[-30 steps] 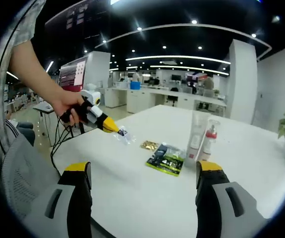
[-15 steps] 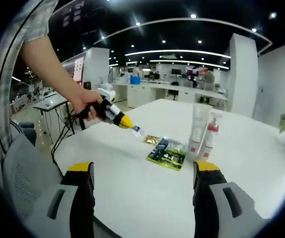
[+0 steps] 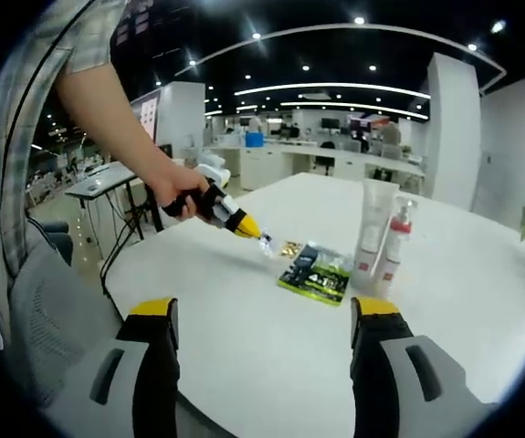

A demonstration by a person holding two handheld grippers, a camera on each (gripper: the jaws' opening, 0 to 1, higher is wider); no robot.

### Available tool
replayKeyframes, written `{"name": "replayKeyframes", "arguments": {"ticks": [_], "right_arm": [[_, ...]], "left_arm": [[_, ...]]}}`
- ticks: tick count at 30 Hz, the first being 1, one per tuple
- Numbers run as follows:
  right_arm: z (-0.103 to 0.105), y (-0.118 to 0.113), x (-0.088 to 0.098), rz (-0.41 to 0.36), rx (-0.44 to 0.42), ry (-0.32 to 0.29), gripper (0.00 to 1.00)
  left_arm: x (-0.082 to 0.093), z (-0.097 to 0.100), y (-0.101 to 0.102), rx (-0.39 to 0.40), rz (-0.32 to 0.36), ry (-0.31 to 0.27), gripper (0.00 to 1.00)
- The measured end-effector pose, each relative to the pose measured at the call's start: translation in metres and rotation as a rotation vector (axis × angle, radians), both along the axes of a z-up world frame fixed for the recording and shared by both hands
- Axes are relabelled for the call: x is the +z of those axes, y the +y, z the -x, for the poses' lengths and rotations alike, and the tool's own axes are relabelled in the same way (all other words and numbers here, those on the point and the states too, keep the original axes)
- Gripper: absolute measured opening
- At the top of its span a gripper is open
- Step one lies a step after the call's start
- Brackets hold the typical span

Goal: Arrange the skincare products in the storage area until every visible bottle or jar stands upright without overlapping.

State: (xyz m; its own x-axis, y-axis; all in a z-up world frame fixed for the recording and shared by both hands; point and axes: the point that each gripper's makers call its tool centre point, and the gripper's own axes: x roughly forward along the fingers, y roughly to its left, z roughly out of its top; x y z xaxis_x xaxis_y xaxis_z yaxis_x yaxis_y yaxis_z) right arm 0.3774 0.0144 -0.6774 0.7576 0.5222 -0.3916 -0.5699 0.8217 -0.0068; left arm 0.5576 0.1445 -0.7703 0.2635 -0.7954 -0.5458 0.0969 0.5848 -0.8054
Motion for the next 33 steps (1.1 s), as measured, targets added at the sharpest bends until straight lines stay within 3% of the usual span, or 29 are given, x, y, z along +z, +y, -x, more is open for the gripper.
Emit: {"name": "replayKeyframes", "arguments": {"ticks": [10, 16, 26, 33], "right_arm": [[0.000, 0.000, -0.003, 0.012, 0.004, 0.014, 0.72], [0.000, 0.000, -0.004, 0.017, 0.004, 0.020, 0.72], [0.001, -0.001, -0.005, 0.025, 0.006, 0.018, 0.70], [0.002, -0.002, -0.005, 0.030, 0.003, 0.013, 0.70]], "left_arm": [[-0.023, 0.003, -0.002, -0.037, -0.046, 0.058, 0.01], [-0.036, 0.005, -0.004, -0.090, -0.119, 0.066, 0.01], [-0.045, 0.014, 0.000, -0.083, -0.191, 0.115, 0.02], [-0.046, 0.017, 0.002, -0.107, -0.216, 0.102, 0.03]]}}
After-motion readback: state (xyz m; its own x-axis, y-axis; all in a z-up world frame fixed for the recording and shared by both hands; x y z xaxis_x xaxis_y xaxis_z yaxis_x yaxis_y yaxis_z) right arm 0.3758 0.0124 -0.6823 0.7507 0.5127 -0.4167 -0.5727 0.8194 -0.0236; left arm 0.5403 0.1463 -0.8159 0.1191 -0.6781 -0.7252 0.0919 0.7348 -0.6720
